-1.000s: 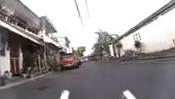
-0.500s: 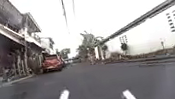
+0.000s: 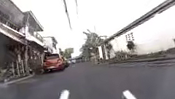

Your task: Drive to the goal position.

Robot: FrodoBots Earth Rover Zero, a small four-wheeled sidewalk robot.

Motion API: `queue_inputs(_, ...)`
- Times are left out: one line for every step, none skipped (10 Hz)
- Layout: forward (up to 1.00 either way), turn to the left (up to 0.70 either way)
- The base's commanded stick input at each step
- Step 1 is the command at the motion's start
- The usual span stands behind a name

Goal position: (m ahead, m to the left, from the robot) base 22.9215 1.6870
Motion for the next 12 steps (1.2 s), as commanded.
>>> queue_inputs(1.00,0.40)
queue_inputs(1.00,0.40)
queue_inputs(1.00,0.39)
queue_inputs(1.00,0.23)
queue_inputs(1.00,0.07)
queue_inputs(1.00,0.00)
queue_inputs(1.00,0.00)
queue_inputs(1.00,0.00)
queue_inputs(1.00,0.00)
queue_inputs(1.00,0.00)
queue_inputs(1.00,0.00)
queue_inputs(1.00,0.00)
